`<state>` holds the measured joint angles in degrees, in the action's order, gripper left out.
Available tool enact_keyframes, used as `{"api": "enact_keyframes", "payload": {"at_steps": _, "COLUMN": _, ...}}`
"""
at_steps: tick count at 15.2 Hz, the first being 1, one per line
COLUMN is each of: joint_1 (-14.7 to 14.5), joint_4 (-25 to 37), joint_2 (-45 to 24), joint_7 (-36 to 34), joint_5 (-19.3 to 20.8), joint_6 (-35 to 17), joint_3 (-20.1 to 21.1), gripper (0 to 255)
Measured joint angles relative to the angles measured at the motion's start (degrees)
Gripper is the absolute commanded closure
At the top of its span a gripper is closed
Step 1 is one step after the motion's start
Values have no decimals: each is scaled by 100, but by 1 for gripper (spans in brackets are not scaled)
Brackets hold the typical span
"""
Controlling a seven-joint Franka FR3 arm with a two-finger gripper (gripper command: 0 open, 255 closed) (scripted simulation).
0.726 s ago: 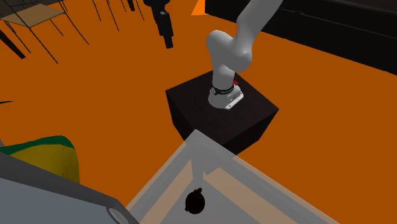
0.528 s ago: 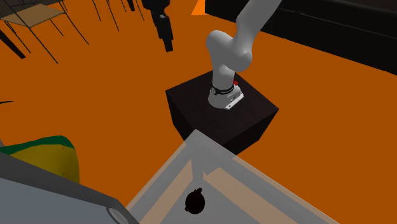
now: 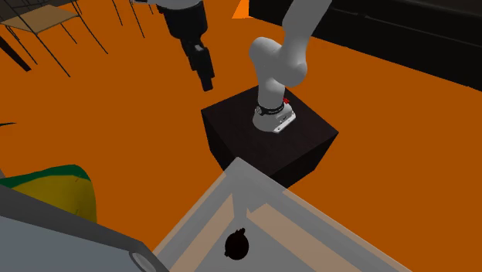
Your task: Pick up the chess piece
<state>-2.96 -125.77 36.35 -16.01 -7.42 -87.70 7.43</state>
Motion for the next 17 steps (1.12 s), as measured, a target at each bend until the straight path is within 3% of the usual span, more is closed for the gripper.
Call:
{"api": "enact_keyframes", "payload": {"at_steps": 9, "joint_1": -301, "joint_4": 943, "joint_2": -1276, "joint_7": -713, "joint_5": -208, "joint_6": -397, "joint_3": 894, "gripper": 0}}
{"api": "enact_keyframes", "payload": {"at_steps": 17, "joint_1": -581, "joint_4": 2310, "joint_2": -2780, "joint_7": -1521, "joint_5": 71, "joint_6": -536, "joint_3": 1703, "gripper": 0}}
